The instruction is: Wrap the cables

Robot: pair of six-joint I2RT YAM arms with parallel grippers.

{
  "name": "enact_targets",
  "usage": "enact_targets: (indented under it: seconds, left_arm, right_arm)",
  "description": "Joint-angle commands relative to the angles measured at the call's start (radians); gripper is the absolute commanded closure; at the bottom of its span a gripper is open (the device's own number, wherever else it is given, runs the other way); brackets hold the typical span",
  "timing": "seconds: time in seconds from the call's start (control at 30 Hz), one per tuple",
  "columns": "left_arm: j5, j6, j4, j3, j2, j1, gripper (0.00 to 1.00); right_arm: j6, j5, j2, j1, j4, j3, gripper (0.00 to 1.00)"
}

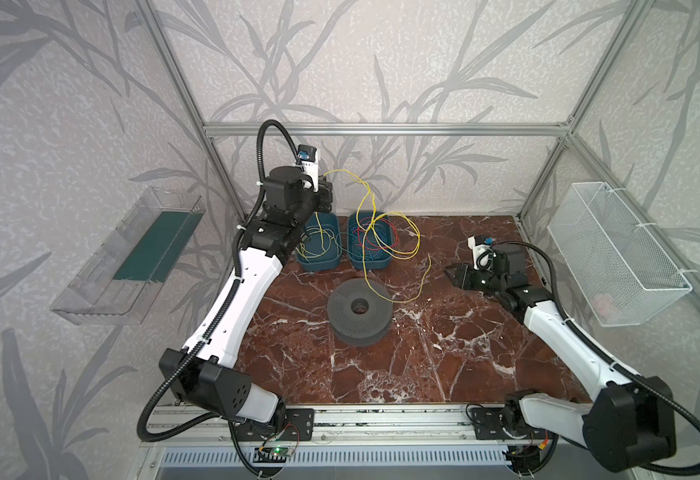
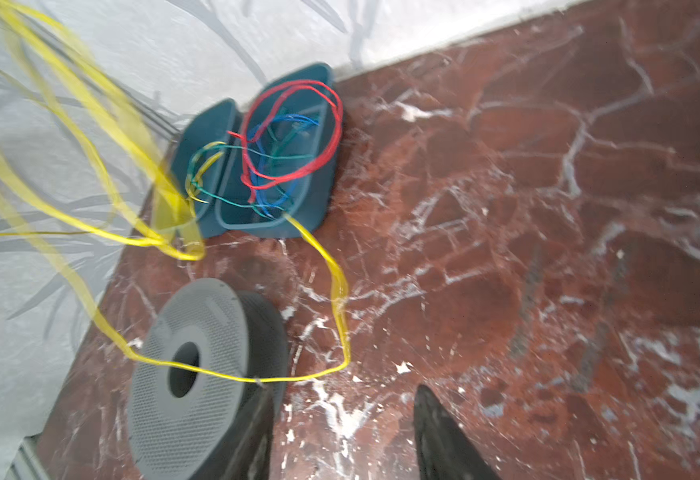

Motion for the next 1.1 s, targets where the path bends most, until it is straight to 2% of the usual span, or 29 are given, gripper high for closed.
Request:
enact_targets:
  seconds: [0.0,0.17,0.3,0.43,0.7,0.83,0.9,0.97,1.07]
  left_arm:
    - [0.075,0.019,0.078,-0.011,-0.039,-0.006,1.0]
    - [0.123,0.047,0.068,-0.01,-0.044,-0.015,1.0]
    - [0.131,0.053,0.06,-0.009,-0.049,-0.025,1.0]
    - [0.119,0.049,0.063,-0.011,-0.059,-0.034,1.0]
    - [0.125,0.034,0.066,-0.011,-0.066,-0.042,1.0]
    - [0.127,0.031,0.067,-0.014,-0.067,-0.044,1.0]
    - [0.125,0.036,0.065,-0.014,-0.07,-0.044,1.0]
    - [0.124,0.044,0.057,-0.014,-0.072,-0.044,1.0]
    - [0.128,0.05,0.052,-0.027,-0.082,-0.044,1.0]
  right_arm:
    - [-0.034,-0.087,-0.074,0.026,-0.065,0.067,0.41]
    - [-0.068,-0.038,-0.11,0.102,-0.083,0.149,0.34]
    - [-0.094,-0.021,-0.029,0.195,-0.09,0.254,0.34]
    - [-0.094,0.018,0.06,0.311,-0.039,0.288,0.35]
    - [-0.045,-0.007,0.285,0.433,0.154,0.318,0.36]
    - [-0.012,-0.031,0.363,0.461,0.215,0.334,0.42]
    - [-0.012,-0.018,0.346,0.461,0.218,0.321,0.45]
    - [-0.028,0.048,0.281,0.458,0.194,0.295,0.45]
    - [0.0,0.112,0.186,0.411,0.151,0.272,0.42]
